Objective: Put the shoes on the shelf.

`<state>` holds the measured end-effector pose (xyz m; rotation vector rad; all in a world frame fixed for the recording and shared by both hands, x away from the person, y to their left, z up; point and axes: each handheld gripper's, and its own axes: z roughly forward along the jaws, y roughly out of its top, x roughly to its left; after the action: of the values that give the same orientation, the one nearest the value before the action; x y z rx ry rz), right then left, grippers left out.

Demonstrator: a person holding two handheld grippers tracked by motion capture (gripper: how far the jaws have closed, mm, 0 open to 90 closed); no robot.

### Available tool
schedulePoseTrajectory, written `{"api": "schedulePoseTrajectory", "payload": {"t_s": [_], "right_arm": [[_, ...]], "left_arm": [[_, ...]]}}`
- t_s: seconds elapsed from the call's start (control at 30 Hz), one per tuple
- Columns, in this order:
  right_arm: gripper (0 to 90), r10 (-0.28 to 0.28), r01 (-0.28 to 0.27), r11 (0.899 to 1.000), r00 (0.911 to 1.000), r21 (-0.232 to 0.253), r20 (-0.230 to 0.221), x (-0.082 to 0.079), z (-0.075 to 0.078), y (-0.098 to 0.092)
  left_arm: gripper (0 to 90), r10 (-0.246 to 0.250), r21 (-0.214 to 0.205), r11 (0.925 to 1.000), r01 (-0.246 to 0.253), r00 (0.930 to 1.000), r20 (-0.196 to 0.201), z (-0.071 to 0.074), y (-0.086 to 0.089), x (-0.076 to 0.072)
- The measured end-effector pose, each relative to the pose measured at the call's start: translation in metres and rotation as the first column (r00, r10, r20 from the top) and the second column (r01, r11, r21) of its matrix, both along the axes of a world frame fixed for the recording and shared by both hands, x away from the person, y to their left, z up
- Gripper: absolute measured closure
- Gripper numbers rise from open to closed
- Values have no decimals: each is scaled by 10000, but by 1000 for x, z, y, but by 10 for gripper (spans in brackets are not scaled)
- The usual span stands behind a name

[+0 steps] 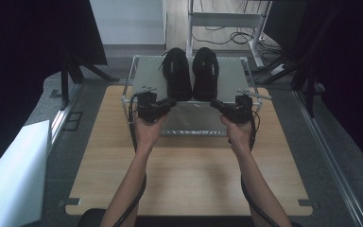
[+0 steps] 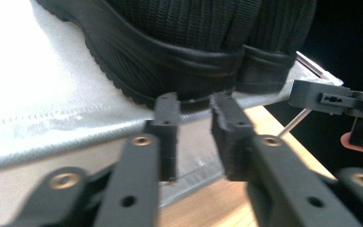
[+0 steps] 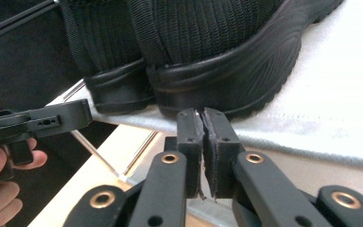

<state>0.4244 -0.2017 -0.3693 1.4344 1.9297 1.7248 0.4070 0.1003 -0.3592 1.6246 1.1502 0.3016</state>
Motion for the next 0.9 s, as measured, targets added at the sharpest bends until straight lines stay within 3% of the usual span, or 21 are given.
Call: {"api": "schedulePoseTrajectory", "payload": {"t_s": [0.2, 0.23, 0.3, 0.53, 0.9], "right_arm": [[728, 396, -394, 9991, 9992, -141, 94, -11, -1, -4], [682, 560, -558, 9983, 9984, -182, 116, -15, -2, -5], [637, 767, -761, 9962, 9970, -416, 132, -18, -4, -6], [491, 1114, -1068, 9892, 9929, -1003, 412, -27, -10, -8], [296, 1621, -1518, 9770, 9850, -1496, 592, -44, -15, -14]], "left_arm": [[489, -199, 407, 9990, 194, 9997, 107, -6, 1, -10], [463, -335, 706, 9970, 329, 9994, 76, -9, 0, -14], [410, -474, 878, 9950, 467, 9989, 61, -11, -1, -17], [253, -675, 1051, 9922, 677, 9977, -56, -18, -3, -25], [140, -903, 1766, 9804, 878, 9959, 61, -24, -4, -50]]}}
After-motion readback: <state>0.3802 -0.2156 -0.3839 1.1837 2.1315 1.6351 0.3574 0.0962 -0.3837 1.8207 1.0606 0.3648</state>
